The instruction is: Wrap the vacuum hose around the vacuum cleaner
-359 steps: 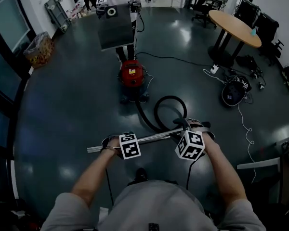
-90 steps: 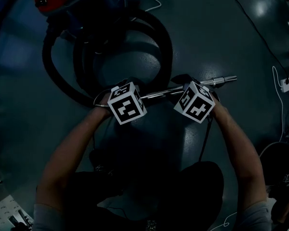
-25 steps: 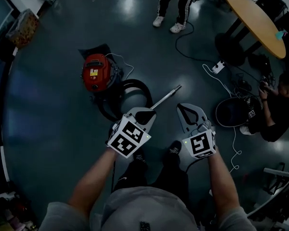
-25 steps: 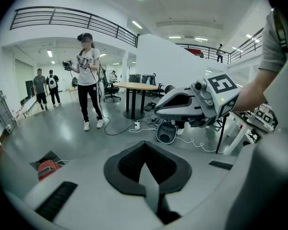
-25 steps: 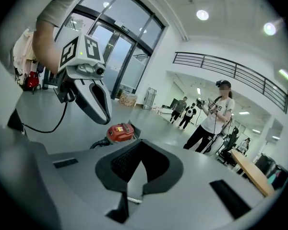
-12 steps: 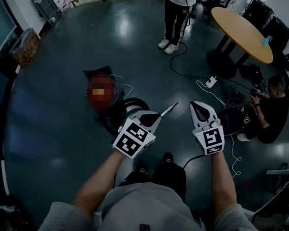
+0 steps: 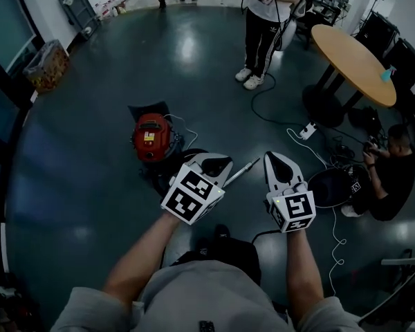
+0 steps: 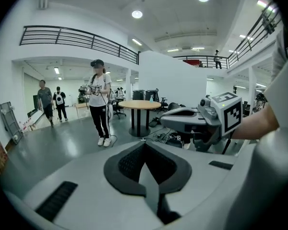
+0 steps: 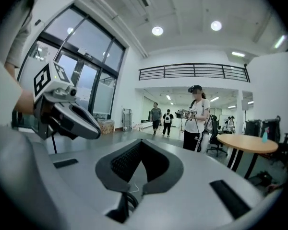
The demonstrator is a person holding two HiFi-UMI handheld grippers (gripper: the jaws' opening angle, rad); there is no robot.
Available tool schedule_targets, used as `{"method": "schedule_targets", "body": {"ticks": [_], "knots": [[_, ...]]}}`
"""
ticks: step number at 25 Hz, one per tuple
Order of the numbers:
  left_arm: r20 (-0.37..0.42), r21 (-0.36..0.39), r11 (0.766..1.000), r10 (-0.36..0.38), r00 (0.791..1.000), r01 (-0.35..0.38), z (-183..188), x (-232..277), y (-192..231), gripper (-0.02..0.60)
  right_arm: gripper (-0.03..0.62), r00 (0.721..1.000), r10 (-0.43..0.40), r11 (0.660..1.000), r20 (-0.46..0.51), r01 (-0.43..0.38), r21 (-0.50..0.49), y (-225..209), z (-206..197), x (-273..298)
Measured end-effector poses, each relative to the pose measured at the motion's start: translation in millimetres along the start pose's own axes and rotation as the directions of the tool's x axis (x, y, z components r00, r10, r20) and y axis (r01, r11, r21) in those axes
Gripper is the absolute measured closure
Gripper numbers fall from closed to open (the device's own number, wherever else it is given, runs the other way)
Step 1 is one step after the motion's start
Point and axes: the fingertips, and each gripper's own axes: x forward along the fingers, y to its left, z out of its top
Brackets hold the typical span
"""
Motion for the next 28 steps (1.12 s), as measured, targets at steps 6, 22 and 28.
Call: {"method": "schedule_targets", "body": {"ticks": [6,22,28], "knots": [[0.068,-0.083,0.996,0.05,0.996,-0.044,-2,-9,4,0.575,0.591,0.998,0.038,0.989,0.043,-0.043,0.141,33,11,1],[0.205,-0.158,0.977,0.171,0.964,-0.14,-11,-26,20,0.574,0.591,0.997,0.069,0.971,0.047,-0.078,0.225,60,4,9],[0.206,-0.165,0.977,0.168,0.964,-0.135,-9,-22,21,0.575,0.591,0.996,0.076,0.97,0.044,-0.084,0.226,59,5,13]]}}
